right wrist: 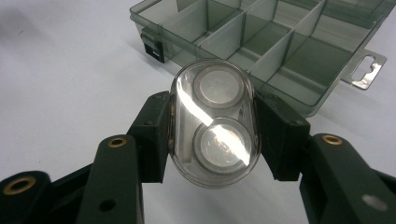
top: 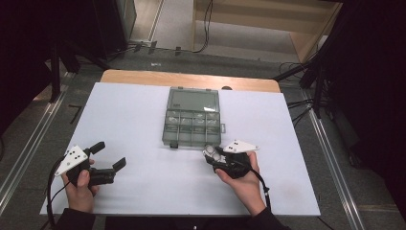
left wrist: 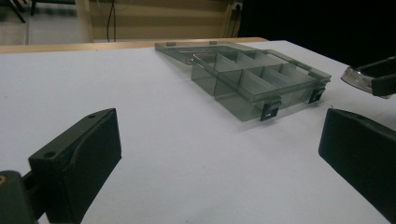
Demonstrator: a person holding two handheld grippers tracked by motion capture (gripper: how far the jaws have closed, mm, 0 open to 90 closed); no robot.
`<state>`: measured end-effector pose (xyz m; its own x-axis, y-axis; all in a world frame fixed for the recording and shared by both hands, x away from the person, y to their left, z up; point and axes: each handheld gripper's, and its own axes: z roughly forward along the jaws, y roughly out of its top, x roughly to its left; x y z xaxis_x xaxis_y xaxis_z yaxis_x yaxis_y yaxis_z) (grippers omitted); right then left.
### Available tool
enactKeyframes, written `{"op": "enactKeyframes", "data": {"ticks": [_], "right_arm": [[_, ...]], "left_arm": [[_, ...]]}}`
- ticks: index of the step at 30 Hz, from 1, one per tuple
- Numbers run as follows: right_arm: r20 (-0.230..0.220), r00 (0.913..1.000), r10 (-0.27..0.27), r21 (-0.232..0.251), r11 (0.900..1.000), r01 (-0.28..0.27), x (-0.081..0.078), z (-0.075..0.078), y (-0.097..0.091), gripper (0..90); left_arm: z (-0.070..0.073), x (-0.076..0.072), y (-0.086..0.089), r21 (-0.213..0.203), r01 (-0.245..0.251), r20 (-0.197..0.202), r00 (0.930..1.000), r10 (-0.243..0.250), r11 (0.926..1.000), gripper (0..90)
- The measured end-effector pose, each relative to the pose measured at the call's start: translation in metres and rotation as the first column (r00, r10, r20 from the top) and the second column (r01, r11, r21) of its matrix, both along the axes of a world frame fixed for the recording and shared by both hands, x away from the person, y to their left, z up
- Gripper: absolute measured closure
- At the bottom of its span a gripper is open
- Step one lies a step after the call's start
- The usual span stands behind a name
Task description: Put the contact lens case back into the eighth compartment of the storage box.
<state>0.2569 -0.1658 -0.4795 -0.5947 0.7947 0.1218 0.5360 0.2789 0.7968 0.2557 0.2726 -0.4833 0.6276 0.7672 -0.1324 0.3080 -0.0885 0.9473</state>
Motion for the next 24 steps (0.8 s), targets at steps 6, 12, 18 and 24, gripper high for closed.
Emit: {"op": "enactKeyframes", "data": {"ticks": [6,12,18,24], "right_arm": [[0.002,1.0000,0.002,0.005,1.0000,-0.002,0.003,0.003,0.000,46.9],[0.002,1.0000,0.005,0.012,0.9999,-0.005,0.005,0.005,-0.001,46.9],[0.002,1.0000,0.001,0.015,0.9999,-0.001,0.008,0.009,-0.002,46.9],[0.002,1.0000,0.001,0.024,0.9997,-0.001,0.012,0.012,-0.003,46.9]], "left_arm": [[0.000,0.000,0.000,-0.001,-0.002,0.000,1.0000,0.002,1.0000,0.0],[0.000,0.000,0.000,-0.007,-0.002,0.001,1.0000,0.002,1.0000,0.0],[-0.001,0.000,0.000,-0.007,-0.001,0.000,1.0000,0.001,1.0000,0.0],[-0.001,0.000,0.000,-0.009,-0.001,-0.001,1.0000,0.001,1.0000,0.0]]}}
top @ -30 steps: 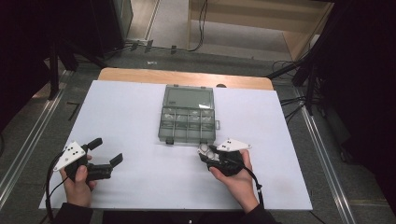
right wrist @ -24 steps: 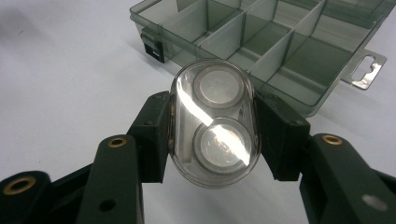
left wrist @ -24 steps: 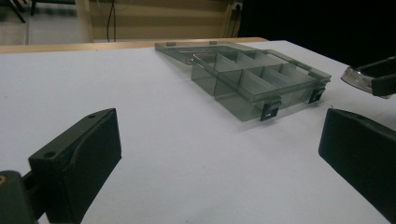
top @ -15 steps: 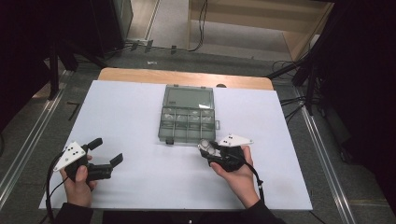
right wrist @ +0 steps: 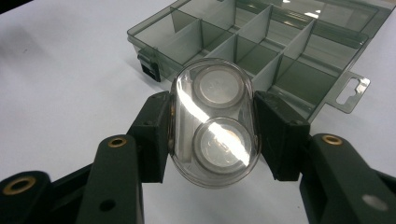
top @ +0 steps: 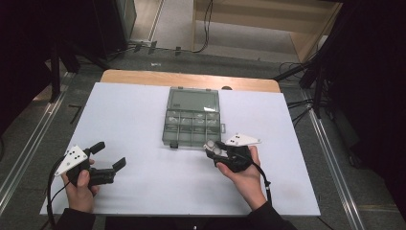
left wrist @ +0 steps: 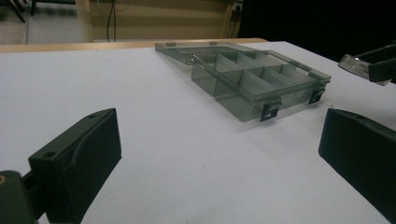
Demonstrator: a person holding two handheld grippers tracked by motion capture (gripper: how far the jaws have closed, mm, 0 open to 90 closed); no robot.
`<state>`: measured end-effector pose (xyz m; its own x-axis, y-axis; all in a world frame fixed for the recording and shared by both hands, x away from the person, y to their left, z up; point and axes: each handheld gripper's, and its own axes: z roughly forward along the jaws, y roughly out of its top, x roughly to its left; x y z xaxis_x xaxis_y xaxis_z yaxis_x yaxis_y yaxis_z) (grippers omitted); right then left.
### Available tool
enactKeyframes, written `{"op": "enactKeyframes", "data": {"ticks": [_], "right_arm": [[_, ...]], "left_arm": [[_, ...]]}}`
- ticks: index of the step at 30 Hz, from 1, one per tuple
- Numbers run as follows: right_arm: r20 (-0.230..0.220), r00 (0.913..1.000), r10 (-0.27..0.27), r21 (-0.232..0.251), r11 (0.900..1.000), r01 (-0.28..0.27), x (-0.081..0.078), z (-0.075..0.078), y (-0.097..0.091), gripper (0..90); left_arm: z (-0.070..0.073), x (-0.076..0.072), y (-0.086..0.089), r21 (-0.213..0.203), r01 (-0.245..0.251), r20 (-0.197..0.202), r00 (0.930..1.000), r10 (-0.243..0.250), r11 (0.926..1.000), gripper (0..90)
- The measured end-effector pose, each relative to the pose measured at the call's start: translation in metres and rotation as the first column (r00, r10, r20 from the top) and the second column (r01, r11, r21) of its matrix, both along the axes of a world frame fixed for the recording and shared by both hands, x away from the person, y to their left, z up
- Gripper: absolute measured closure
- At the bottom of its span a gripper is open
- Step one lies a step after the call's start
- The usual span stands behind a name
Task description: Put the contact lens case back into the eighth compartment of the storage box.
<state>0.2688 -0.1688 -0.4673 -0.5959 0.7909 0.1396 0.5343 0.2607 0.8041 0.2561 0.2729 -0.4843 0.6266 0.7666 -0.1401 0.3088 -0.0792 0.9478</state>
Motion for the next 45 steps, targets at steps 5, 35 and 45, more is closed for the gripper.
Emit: {"op": "enactKeyframes", "data": {"ticks": [5,35,45], "right_arm": [[-0.005,1.0000,-0.002,0.004,1.0000,0.002,0.003,0.002,0.000,46.8],[-0.005,0.9999,-0.009,0.017,0.9998,0.010,0.020,0.008,-0.001,46.8],[-0.006,0.9998,-0.018,0.016,0.9997,0.018,0.027,0.008,0.000,46.9]], "left_arm": [[0.000,0.000,0.000,0.000,0.001,-0.001,1.0000,-0.001,1.0000,0.0],[0.000,0.000,0.000,-0.002,-0.002,-0.004,1.0000,0.002,1.0000,0.0],[0.000,0.000,0.001,-0.001,-0.001,-0.002,1.0000,0.001,1.0000,0.0]]}}
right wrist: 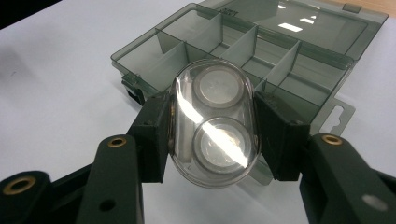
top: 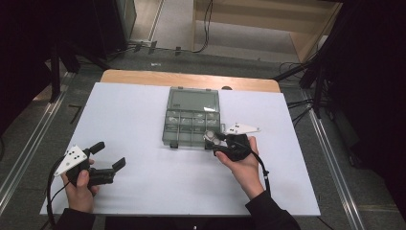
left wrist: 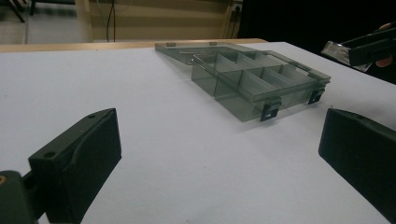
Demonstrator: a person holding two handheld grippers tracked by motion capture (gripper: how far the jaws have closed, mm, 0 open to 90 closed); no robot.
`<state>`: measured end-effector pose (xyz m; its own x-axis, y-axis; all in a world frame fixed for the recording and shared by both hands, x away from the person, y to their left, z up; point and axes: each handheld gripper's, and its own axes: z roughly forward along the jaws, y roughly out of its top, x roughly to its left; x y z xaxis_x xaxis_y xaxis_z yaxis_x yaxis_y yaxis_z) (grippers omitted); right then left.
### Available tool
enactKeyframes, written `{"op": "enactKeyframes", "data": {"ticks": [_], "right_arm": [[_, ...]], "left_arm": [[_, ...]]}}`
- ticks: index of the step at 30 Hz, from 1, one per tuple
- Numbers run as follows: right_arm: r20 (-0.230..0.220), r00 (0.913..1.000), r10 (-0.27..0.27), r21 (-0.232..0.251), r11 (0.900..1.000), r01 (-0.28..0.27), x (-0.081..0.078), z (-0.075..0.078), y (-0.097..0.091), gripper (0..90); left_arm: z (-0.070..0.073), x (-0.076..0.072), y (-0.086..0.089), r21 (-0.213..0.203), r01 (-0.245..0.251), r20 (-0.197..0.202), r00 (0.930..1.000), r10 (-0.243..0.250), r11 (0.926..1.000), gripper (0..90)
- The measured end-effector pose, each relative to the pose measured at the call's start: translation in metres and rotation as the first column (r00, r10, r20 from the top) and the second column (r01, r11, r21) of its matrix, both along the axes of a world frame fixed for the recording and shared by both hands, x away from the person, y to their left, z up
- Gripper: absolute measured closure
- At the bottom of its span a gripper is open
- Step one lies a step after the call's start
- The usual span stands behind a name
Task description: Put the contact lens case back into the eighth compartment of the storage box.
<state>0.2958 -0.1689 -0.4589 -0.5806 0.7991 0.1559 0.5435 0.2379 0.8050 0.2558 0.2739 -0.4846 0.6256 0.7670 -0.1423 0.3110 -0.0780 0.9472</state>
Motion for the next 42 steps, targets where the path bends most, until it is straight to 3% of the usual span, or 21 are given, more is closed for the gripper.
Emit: {"op": "enactKeyframes", "data": {"ticks": [29,42], "right_arm": [[-0.010,0.9995,-0.030,-0.011,0.9995,0.030,0.026,0.000,0.001,46.9],[-0.038,0.9975,-0.060,-0.025,0.9979,0.059,0.041,-0.012,0.001,46.9]], "left_arm": [[0.000,0.000,0.000,0.000,0.001,0.000,1.0000,-0.001,1.0000,0.0],[0.000,0.000,0.001,0.001,0.002,0.003,1.0000,-0.002,1.0000,0.0]]}}
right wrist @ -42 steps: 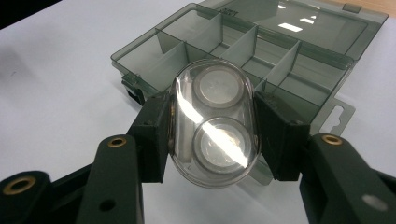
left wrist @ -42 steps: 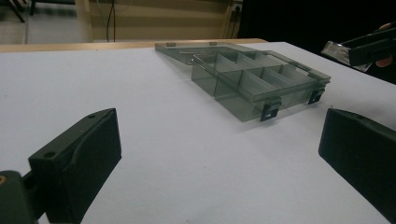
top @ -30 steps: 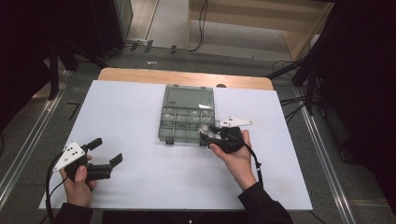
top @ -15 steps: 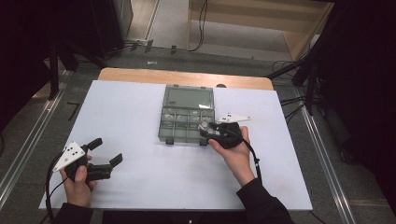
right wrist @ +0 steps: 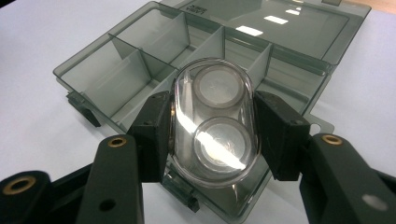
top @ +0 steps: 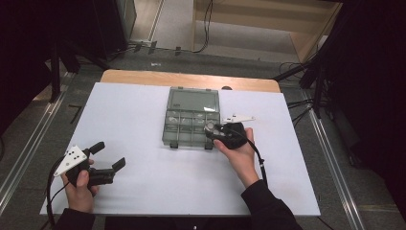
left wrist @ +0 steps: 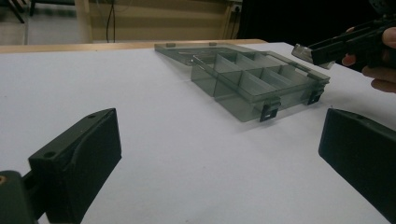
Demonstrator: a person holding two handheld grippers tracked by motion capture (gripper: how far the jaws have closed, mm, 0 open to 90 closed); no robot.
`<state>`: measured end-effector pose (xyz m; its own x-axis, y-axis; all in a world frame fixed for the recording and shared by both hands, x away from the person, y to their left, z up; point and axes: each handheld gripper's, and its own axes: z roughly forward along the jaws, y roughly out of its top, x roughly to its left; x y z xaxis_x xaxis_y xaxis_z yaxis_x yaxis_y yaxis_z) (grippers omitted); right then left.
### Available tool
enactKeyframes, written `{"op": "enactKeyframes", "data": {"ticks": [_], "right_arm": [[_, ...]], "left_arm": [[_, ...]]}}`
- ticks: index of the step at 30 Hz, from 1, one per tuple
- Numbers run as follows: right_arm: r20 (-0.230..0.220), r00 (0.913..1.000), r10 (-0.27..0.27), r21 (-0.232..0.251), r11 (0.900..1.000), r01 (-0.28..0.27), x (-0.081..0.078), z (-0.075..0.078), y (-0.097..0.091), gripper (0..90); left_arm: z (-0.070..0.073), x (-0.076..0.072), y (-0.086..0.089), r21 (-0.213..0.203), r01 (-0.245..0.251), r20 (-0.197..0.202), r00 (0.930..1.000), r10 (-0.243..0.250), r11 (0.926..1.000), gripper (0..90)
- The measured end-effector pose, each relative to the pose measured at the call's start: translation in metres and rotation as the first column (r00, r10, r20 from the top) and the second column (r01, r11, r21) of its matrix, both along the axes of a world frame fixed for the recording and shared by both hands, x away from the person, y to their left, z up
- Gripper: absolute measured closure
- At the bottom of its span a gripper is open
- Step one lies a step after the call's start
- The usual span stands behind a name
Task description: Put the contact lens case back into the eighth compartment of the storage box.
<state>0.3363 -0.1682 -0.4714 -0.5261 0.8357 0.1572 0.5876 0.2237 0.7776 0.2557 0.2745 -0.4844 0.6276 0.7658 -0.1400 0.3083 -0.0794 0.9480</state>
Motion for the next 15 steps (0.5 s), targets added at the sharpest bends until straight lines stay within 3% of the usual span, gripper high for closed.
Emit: {"op": "enactKeyframes", "data": {"ticks": [15], "right_arm": [[-0.023,0.9996,-0.014,-0.020,0.9997,0.014,0.0064,-0.0111,0.0019,46.8]], "left_arm": [[0.0003,-0.0007,0.0001,-0.004,-0.001,0.003,1.0000,0.001,1.0000,0.0]]}}
